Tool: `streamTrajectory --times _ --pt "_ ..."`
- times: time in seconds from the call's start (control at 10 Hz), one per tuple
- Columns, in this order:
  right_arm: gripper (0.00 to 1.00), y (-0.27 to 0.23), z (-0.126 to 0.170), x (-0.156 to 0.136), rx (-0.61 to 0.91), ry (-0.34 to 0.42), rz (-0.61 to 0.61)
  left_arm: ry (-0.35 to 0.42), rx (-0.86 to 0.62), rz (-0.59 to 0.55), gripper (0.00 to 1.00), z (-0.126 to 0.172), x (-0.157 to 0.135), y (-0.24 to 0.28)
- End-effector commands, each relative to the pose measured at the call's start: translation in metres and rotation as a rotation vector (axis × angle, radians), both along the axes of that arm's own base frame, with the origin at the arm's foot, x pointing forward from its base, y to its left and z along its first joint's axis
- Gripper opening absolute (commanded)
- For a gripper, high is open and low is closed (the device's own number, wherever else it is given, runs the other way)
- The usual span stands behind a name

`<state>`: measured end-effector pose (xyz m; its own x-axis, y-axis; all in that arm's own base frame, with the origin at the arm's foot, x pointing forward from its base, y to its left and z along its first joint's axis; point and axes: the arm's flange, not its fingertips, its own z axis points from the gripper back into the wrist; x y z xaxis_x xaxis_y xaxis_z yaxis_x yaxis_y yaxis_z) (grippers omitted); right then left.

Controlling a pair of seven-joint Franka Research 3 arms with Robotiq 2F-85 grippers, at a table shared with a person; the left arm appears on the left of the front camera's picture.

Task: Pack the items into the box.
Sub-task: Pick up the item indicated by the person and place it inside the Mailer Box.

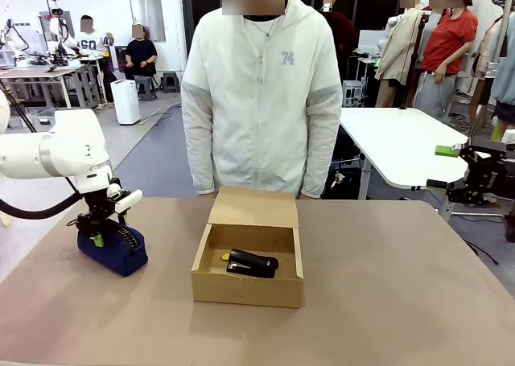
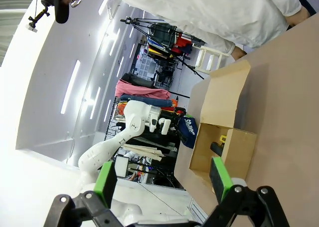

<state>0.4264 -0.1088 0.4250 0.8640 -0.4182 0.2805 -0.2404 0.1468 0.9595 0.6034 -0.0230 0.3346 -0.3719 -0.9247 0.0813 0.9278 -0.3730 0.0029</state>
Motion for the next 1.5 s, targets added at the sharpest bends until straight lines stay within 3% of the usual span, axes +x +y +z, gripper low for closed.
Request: streamTrajectory --times 0.0,0.1,0.2,0.3,0.4,1.0,1.1,1.2,1.4 --pt "1.0 0.0 0.002 -0.002 0.006 -0.006 0.008 0.037 -0.002 -0.027 1.0 0.0 0.011 0.003" --pt "1.0 0.0 0.002 -0.002 0.006 -0.006 0.008 0.066 -0.012 -0.04 1.0 0.0 0.012 0.006" --pt "1.0 0.0 0.002 -0.002 0.006 -0.006 0.008 0.084 -0.017 -0.032 0.65 0.001 0.014 0.008" --pt "1.0 0.0 0.002 -0.002 0.006 -0.006 0.008 0.094 -0.015 -0.041 0.07 0.002 0.014 0.007" --pt "1.0 0.0 0.002 -0.002 0.006 -0.006 0.008 0.104 -0.012 -0.046 0.0 0.001 0.015 0.005" --pt "1.0 0.0 0.002 -0.002 0.006 -0.006 0.008 0.107 -0.02 -0.073 0.0 0.011 0.005 0.001" --pt "1.0 0.0 0.002 -0.002 0.006 -0.006 0.008 0.159 -0.04 -0.065 0.0 0.013 0.001 0.001" --pt "1.0 0.0 0.002 -0.002 0.006 -0.006 0.008 0.197 -0.059 -0.022 0.0 0.018 -0.005 0.0" --pt "1.0 0.0 0.002 -0.002 0.006 -0.006 0.008 0.164 -0.041 0.048 0.0 0.033 -0.018 0.002"
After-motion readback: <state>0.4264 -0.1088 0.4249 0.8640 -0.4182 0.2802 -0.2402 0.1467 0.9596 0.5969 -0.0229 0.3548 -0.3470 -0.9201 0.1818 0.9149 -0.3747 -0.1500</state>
